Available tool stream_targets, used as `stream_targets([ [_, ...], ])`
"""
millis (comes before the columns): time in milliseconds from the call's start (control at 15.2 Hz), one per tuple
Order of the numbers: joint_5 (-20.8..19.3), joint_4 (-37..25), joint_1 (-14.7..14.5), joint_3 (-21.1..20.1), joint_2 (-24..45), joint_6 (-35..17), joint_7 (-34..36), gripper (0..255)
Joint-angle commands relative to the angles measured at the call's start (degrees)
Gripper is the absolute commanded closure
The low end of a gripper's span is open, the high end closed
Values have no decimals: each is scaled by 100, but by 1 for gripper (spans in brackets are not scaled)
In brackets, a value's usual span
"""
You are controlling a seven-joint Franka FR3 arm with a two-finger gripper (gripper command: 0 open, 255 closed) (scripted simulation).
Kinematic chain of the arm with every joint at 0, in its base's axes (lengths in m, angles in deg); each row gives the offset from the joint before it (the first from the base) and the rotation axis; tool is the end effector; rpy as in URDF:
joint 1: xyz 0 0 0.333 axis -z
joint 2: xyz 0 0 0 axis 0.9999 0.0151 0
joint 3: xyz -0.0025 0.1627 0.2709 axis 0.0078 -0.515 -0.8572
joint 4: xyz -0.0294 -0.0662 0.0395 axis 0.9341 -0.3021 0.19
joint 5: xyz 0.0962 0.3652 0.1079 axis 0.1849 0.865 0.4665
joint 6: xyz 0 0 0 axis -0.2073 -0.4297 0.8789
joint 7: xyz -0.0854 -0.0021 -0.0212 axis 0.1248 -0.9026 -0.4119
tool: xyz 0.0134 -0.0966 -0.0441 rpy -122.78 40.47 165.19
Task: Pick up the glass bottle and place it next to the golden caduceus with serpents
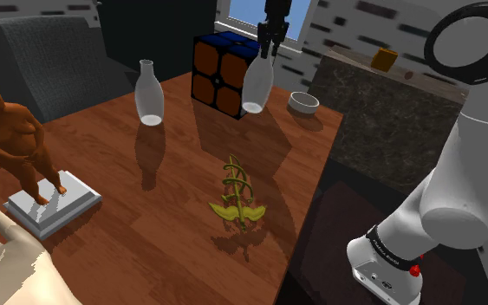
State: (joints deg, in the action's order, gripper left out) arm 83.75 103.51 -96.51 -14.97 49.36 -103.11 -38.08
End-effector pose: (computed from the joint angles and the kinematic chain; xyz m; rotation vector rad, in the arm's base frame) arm 0.6396 0.0200 0.5808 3.0922 0.2412 -0.1235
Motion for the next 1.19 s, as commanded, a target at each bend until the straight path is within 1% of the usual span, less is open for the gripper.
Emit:
stream_targets([
  [0, -5, -73, -147, -74, 29, 48, 227, 255],
  [264, 1, -477, -461, -235, 294, 201, 701, 255],
  [528, 6, -1035, -746, -362, 654, 409, 1113, 255],
  [1122, -7, 99, -765, -364, 376, -446, 1133, 255],
])
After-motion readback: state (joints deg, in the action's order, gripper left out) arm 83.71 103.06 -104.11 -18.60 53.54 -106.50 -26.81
